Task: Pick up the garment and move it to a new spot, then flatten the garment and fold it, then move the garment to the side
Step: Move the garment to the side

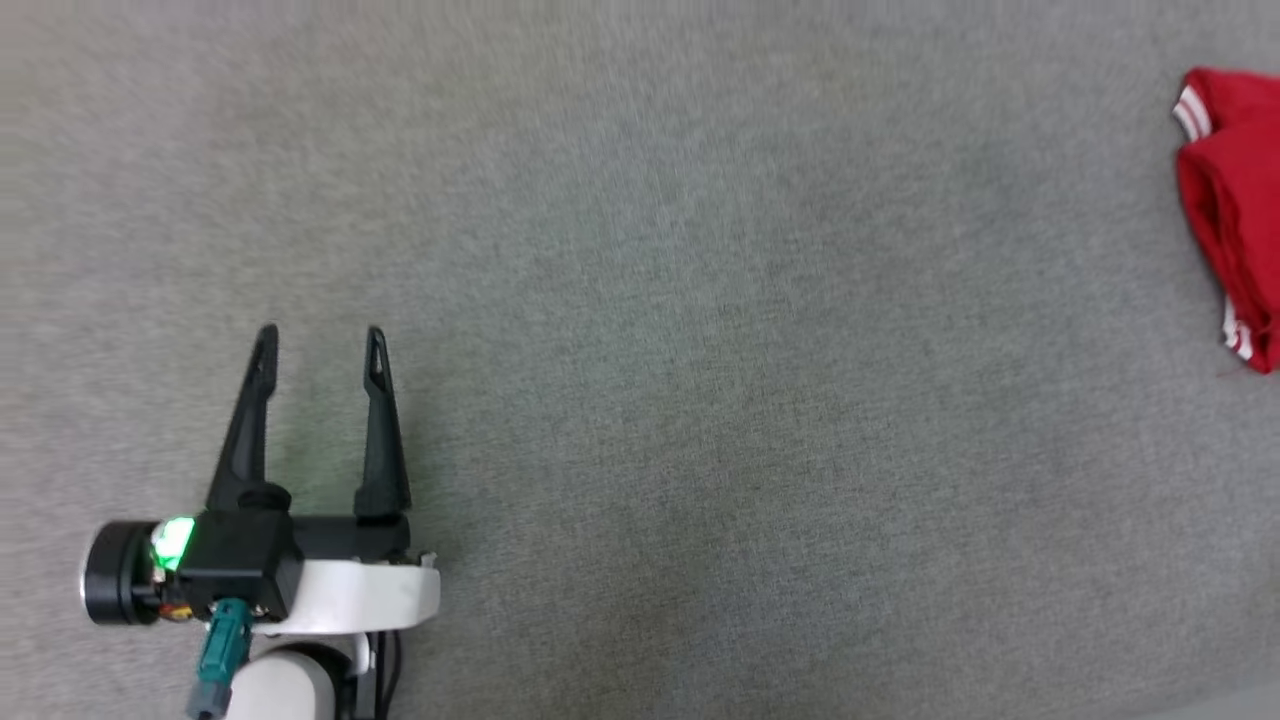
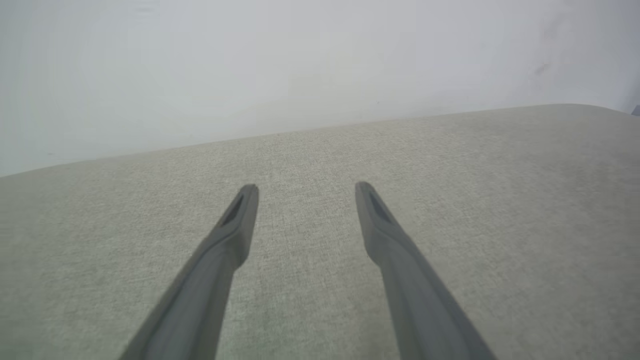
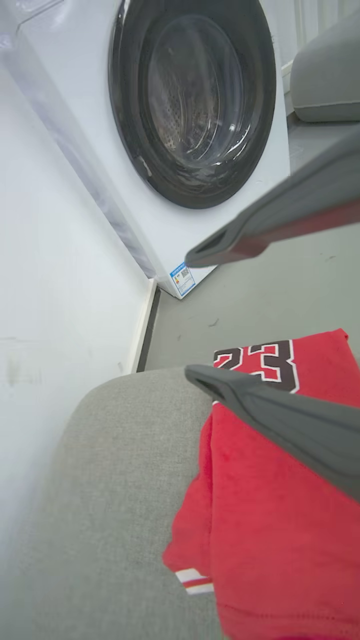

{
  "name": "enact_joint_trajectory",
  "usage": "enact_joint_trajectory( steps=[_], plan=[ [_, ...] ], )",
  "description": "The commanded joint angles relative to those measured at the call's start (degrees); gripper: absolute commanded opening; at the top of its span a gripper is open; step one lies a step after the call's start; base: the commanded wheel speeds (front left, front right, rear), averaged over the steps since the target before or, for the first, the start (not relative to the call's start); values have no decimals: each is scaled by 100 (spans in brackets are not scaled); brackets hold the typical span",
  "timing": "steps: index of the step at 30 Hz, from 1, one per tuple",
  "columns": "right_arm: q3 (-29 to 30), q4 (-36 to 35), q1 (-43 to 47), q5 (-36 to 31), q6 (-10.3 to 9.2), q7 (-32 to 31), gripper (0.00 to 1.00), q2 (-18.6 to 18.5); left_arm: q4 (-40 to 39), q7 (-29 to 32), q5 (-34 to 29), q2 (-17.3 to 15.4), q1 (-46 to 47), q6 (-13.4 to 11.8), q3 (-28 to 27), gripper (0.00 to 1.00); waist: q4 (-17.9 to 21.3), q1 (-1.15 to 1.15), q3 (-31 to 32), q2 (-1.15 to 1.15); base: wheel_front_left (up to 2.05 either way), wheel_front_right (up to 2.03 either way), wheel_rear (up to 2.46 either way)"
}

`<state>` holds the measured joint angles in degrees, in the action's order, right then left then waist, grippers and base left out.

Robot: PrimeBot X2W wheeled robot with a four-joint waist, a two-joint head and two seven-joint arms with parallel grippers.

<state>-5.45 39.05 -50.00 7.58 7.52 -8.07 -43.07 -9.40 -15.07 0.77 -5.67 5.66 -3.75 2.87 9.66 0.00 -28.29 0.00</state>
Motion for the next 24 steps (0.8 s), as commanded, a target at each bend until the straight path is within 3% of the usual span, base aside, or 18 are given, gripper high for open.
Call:
enact_joint_trajectory(
  steps=[1,10,24],
  plan=[
    [78,-96,-9,-157,-7,229,100,135,20,-13,41,32,-117,-46,-7,100,-133,0,385,0,0,0,0],
    [463,-1176,480,-786,-7,2006,100,1146,131,-13,120,185,-636,-200,21,100,-426,0,1220,0,0,0,0],
    [204,-2503,2554,-536,-7,2322,100,2780,451,-13,205,261,-1167,-212,38,100,-1055,0,2194,0,0,0,0]
  ],
)
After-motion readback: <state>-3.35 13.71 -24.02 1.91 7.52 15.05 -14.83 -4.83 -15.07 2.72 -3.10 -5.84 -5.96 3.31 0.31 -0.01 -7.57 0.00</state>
